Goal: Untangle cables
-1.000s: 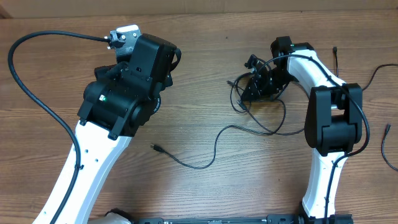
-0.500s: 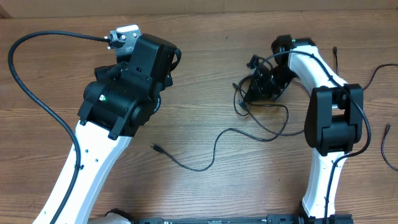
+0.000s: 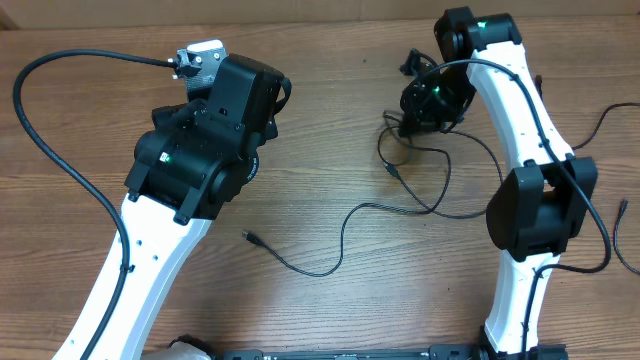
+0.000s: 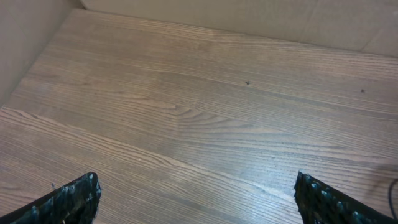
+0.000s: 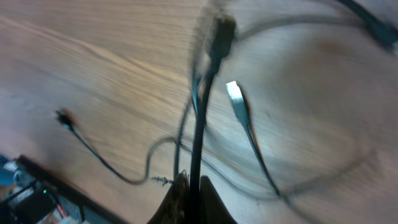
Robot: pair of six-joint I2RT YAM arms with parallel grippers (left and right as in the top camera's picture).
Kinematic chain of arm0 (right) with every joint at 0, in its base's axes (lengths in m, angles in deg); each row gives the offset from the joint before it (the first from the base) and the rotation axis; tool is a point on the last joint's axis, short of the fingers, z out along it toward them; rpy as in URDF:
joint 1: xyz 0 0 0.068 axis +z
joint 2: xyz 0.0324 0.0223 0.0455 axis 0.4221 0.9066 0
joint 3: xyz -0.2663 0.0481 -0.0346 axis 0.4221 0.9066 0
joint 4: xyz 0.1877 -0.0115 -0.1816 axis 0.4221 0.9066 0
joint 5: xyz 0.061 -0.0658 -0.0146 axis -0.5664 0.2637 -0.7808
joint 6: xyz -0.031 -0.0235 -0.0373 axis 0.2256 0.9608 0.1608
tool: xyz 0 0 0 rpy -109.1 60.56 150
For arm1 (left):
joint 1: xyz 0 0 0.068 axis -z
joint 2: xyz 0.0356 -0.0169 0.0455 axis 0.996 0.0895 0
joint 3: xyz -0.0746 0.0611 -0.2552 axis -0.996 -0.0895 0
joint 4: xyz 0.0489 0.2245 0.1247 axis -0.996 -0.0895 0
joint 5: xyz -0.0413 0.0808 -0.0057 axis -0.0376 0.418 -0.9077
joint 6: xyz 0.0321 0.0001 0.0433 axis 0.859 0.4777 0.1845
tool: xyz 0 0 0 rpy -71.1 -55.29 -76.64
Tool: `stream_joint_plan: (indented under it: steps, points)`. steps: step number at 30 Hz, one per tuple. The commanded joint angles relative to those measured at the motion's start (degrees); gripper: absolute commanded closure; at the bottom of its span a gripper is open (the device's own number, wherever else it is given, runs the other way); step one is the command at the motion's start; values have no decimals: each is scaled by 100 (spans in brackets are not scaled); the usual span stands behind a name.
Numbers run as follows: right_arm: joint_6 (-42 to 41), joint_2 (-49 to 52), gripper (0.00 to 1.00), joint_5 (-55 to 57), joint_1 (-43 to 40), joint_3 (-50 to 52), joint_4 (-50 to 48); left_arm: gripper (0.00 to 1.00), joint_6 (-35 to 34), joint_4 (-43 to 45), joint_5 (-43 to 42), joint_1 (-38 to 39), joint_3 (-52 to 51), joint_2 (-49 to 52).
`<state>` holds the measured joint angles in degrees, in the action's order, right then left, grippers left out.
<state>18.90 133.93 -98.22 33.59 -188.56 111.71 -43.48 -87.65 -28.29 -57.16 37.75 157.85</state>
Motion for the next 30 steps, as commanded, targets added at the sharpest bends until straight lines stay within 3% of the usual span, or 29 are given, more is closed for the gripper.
stream_joint_plan:
  steps: [1,11,15,22,30]
  points:
    - [-815,-232,96,951,-22,-105,317,1,68,-2,48,-31,109,46]
    - [-1475,-232,96,1703,-22,-105,540,0,68,-2,48,-31,109,46]
    - [-1471,-234,96,1034,-28,-195,535,0,68,-2,48,-31,109,46]
    - [334,-234,96,-1714,116,-227,651,1,68,-2,48,-31,109,46]
    - [1266,-234,96,-1941,719,-227,564,0,68,-2,48,-31,109,46]
